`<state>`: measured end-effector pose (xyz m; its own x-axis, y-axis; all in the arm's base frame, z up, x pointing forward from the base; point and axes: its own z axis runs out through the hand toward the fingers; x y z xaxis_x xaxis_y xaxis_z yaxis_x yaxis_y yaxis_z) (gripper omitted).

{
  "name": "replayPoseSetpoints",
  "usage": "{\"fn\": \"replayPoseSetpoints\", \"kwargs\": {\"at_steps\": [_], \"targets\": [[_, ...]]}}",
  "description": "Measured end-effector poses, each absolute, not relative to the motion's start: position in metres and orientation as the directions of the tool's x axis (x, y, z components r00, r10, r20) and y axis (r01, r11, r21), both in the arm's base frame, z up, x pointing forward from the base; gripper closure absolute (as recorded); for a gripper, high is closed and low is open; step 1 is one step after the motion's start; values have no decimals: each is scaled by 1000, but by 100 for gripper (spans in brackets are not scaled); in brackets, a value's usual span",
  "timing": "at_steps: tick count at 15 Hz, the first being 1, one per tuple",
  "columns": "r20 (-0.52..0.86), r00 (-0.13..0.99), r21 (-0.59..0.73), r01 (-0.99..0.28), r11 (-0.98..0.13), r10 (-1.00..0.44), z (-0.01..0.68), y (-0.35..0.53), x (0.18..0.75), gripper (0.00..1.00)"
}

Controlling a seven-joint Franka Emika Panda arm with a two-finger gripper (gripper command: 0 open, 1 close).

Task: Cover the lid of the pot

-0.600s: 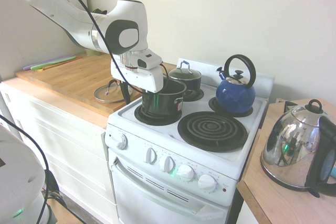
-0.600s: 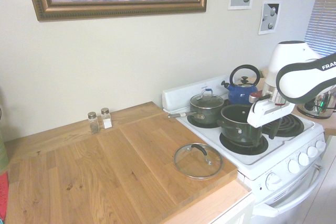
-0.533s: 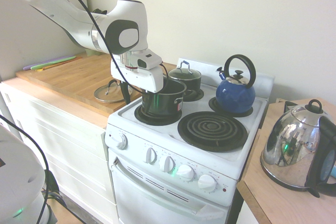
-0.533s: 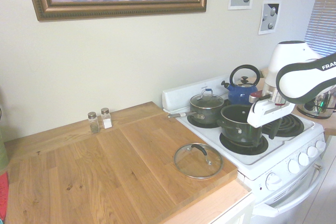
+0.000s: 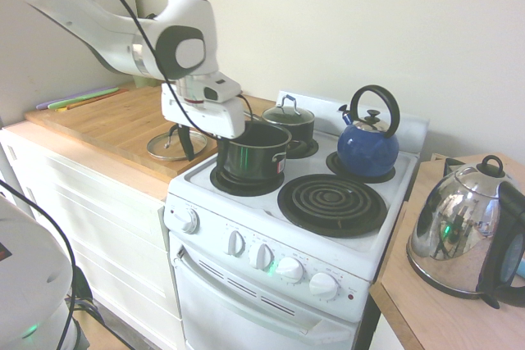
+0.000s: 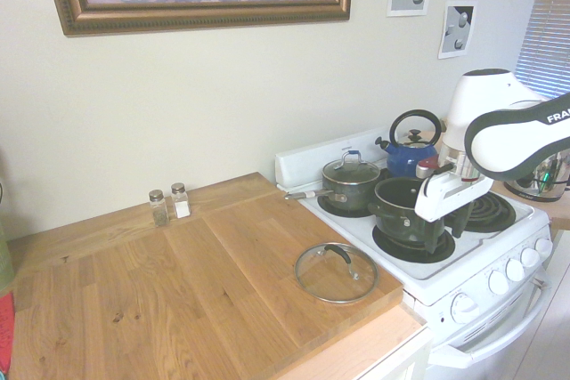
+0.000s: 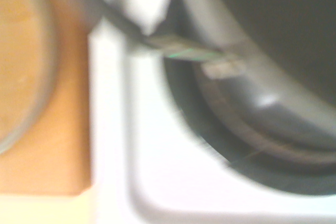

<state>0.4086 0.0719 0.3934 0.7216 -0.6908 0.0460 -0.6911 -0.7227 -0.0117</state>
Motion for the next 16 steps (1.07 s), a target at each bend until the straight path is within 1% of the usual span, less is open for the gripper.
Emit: {"fn": "replayPoseSetpoints", "kwargs": {"at_steps": [5, 9, 12, 16], "targets": [[56, 764, -16, -643, -766, -643, 412, 154, 386, 0], [64, 787, -20, -614, -789, -614, 417, 213, 386, 0], [71, 790, -35, -608, -793, -609, 415, 241, 415, 0], [83, 780, -61, -617, -784, -620, 385, 245, 466, 0]]}}
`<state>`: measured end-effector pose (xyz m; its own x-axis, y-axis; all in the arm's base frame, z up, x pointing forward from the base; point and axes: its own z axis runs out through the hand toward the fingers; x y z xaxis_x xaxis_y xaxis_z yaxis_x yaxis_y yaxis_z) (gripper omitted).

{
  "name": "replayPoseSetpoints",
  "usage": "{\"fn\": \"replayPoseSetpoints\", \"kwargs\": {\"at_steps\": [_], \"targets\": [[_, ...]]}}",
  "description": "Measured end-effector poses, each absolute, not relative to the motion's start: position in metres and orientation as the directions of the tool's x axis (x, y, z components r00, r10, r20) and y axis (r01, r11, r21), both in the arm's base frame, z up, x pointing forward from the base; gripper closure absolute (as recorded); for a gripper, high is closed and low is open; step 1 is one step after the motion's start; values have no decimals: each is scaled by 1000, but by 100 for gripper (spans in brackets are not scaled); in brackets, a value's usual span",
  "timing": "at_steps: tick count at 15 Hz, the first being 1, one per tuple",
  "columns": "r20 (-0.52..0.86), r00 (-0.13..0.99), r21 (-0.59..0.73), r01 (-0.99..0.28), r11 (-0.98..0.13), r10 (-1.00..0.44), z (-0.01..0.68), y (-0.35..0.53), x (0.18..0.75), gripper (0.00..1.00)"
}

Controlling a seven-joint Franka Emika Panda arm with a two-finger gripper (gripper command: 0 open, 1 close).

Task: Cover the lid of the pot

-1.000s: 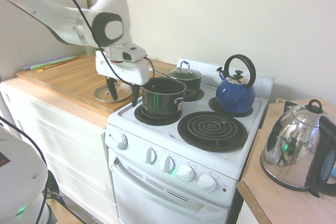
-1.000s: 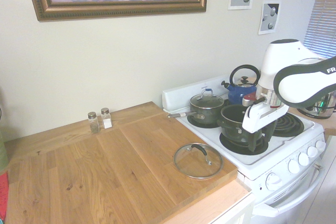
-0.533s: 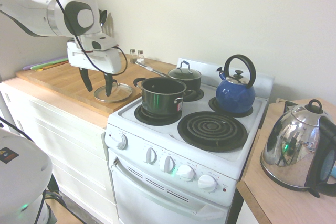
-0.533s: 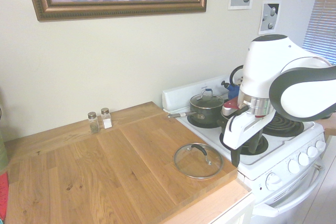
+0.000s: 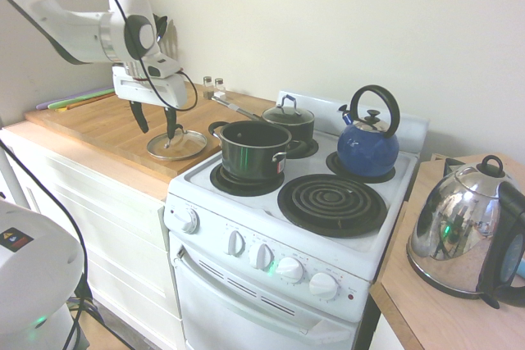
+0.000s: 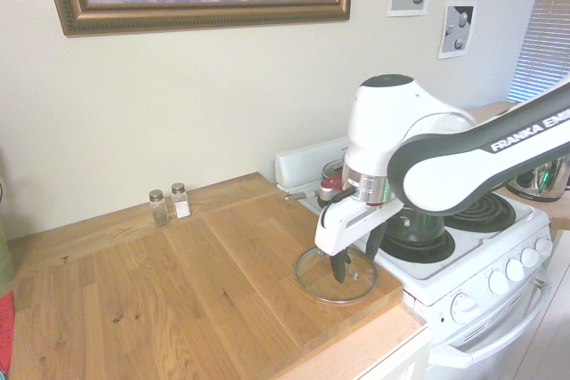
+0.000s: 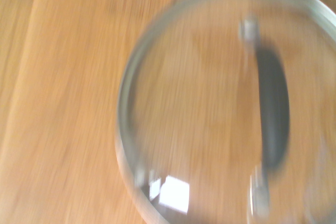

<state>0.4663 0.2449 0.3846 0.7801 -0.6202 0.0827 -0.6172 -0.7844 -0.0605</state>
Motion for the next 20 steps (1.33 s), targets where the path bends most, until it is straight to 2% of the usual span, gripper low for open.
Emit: {"fn": "replayPoseSetpoints", "kwargs": {"at_steps": [6, 7, 20], "targets": [[83, 774, -83, -622, -779, -627, 382, 247, 505, 0], [85, 773, -84, -623, -778, -628, 382, 247, 508, 100], [93, 777, -52, -621, -782, -623, 374, 245, 506, 100]]}}
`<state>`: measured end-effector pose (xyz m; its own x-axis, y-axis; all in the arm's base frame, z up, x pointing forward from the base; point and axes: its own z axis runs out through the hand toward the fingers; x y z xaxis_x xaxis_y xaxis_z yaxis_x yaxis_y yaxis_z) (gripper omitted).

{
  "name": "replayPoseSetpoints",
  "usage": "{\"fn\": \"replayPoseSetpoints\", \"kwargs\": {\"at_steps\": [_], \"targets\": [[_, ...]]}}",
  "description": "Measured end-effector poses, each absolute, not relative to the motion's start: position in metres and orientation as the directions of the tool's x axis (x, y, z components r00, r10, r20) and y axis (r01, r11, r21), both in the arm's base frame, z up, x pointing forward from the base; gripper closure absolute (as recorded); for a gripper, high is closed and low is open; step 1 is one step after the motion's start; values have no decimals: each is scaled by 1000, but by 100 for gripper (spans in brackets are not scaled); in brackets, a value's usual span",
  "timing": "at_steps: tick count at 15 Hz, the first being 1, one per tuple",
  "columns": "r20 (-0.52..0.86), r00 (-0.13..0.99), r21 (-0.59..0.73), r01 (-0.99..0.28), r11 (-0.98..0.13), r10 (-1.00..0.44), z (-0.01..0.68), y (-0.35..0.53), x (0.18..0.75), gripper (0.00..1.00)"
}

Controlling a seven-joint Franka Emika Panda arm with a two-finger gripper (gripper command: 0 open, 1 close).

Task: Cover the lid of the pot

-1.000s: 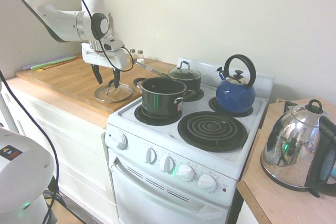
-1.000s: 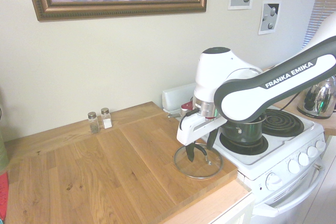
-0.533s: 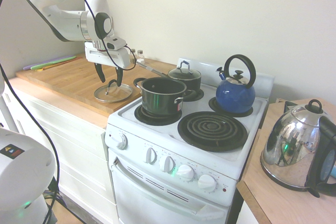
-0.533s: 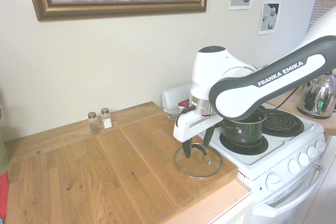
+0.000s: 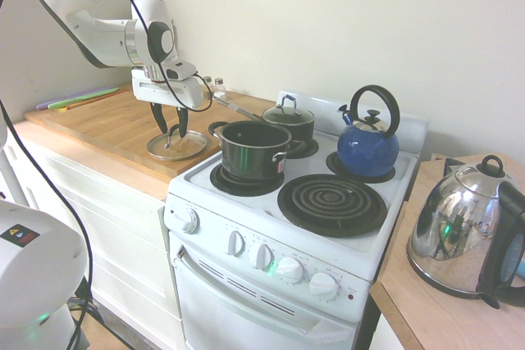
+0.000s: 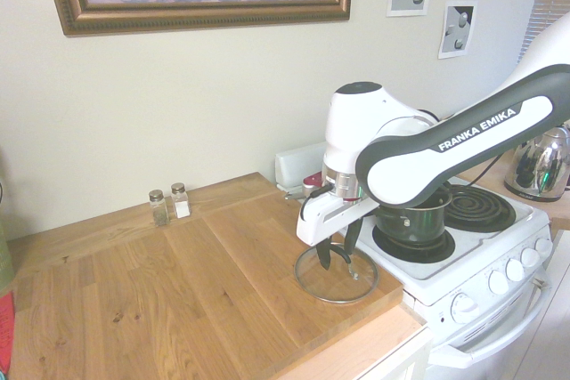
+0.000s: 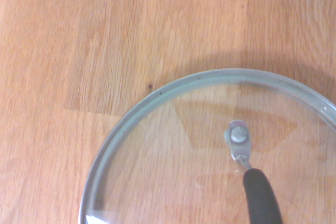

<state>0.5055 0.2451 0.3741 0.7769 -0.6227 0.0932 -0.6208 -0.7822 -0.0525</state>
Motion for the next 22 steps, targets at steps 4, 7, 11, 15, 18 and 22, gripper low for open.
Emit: {"fn": "replayPoseSetpoints", "kwargs": {"at_steps": [4, 7, 11, 15, 18, 22], "targets": [[96, 775, -47, -623, -781, -625, 371, 251, 502, 100], [98, 771, -46, -628, -777, -629, 371, 249, 503, 100], [100, 768, -46, -631, -774, -632, 371, 247, 505, 100], [107, 772, -53, -625, -779, -626, 378, 252, 501, 100], [128, 766, -73, -626, -777, -630, 410, 255, 492, 100], [158, 738, -112, -647, -754, -656, 498, 248, 468, 100]]}}
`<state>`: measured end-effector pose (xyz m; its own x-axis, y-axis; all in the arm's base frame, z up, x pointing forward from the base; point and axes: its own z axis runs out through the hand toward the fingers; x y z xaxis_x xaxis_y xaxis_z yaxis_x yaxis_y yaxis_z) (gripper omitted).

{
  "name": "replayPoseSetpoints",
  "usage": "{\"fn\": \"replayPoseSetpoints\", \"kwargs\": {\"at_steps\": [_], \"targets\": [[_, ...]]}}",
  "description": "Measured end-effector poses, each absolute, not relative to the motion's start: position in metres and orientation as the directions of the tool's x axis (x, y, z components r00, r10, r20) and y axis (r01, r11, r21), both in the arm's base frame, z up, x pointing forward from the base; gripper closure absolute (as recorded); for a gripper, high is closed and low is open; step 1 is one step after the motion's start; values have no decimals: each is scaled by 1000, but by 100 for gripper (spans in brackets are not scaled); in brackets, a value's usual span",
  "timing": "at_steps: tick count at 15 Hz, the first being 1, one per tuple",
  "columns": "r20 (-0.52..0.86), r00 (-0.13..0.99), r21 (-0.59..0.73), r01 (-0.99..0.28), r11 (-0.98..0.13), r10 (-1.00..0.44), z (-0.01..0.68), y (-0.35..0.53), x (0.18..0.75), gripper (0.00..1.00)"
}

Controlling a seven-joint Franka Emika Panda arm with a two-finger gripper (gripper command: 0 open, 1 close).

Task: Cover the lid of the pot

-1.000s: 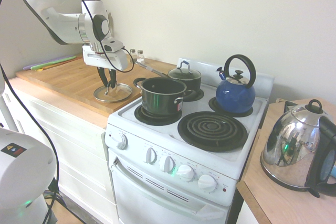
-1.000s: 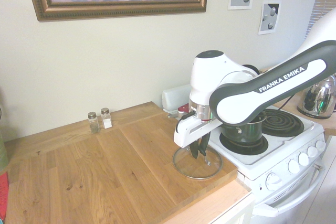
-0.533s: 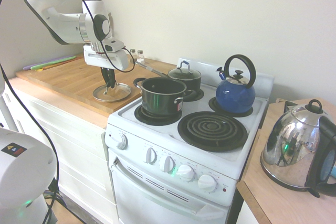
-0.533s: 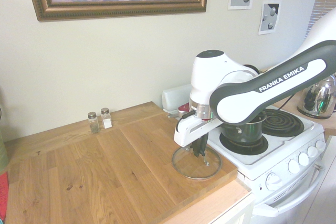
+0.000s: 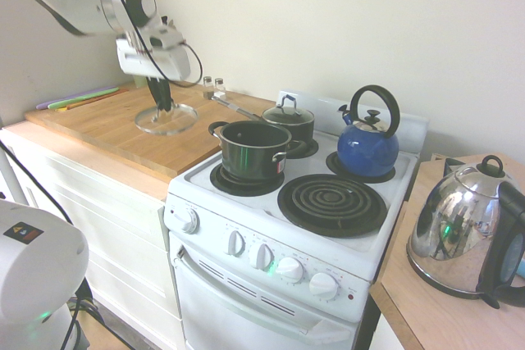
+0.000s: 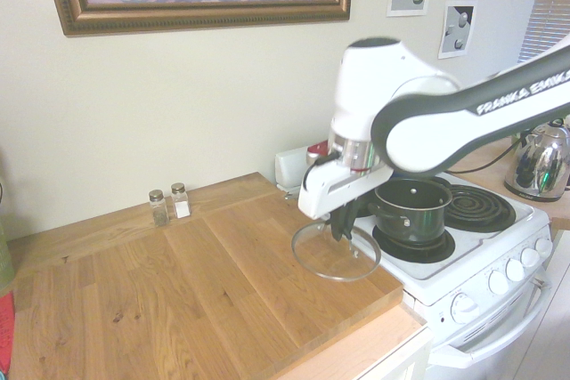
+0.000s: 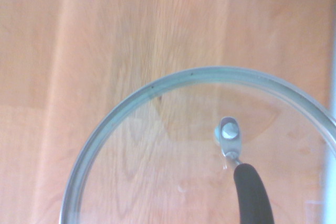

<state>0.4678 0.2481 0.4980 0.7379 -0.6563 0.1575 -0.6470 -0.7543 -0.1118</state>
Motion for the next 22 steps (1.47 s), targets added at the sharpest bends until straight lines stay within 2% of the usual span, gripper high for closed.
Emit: {"fn": "replayPoseSetpoints", "kwargs": {"at_steps": [5, 9, 17, 22], "targets": [[164, 656, -159, -719, -676, -737, 583, 188, 461, 100], [149, 584, -169, -780, -602, -798, 601, 97, 480, 100], [60, 522, -96, -846, -525, -851, 526, -29, 509, 100], [48, 541, -70, -836, -544, -839, 475, -24, 519, 100]]}}
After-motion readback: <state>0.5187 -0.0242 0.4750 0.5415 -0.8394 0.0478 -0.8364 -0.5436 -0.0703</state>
